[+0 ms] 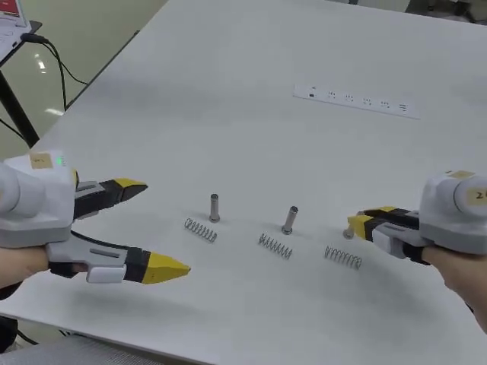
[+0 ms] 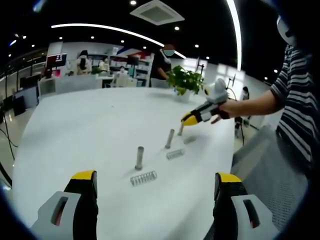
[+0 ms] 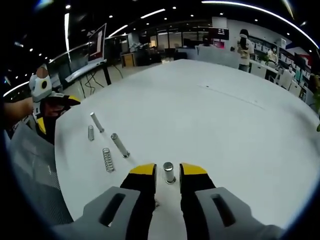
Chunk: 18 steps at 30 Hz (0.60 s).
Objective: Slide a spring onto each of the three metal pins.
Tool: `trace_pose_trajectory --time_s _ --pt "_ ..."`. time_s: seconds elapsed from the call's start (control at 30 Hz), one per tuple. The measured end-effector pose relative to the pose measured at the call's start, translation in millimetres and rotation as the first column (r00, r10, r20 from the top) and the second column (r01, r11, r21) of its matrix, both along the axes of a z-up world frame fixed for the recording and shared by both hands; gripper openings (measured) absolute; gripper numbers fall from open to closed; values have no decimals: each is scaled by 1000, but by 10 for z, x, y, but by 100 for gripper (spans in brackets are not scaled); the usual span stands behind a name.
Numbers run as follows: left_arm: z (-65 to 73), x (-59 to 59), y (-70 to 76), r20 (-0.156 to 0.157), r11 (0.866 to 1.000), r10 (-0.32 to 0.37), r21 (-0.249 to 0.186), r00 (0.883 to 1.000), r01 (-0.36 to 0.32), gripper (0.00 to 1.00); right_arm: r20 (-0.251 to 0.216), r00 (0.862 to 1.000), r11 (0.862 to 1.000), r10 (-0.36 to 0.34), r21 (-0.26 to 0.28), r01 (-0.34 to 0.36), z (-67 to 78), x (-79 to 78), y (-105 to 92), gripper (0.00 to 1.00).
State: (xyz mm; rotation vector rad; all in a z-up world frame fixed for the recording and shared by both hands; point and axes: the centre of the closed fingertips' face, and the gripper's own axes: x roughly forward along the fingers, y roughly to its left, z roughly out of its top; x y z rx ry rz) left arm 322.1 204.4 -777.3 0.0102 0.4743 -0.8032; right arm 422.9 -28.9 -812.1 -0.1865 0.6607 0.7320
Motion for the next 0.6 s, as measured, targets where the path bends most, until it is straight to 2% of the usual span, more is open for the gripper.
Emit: trace_pose_trajectory --time_s 0.2,0.33,0.6 --pt "-2 -5 -10 -2 1000 -4 1 1000 4 95 -13 1000 1000 2 5 -1 1 -34 16 22" --pt "10 -1 -16 0 1000 -7 -1 1000 7 95 -15 1000 1000 -4 9 4 6 -44 7 29" --pt "5 0 -3 -2 1000 -11 5 1000 11 96 -9 1000 1000 3 19 -3 32 -37 -10 34"
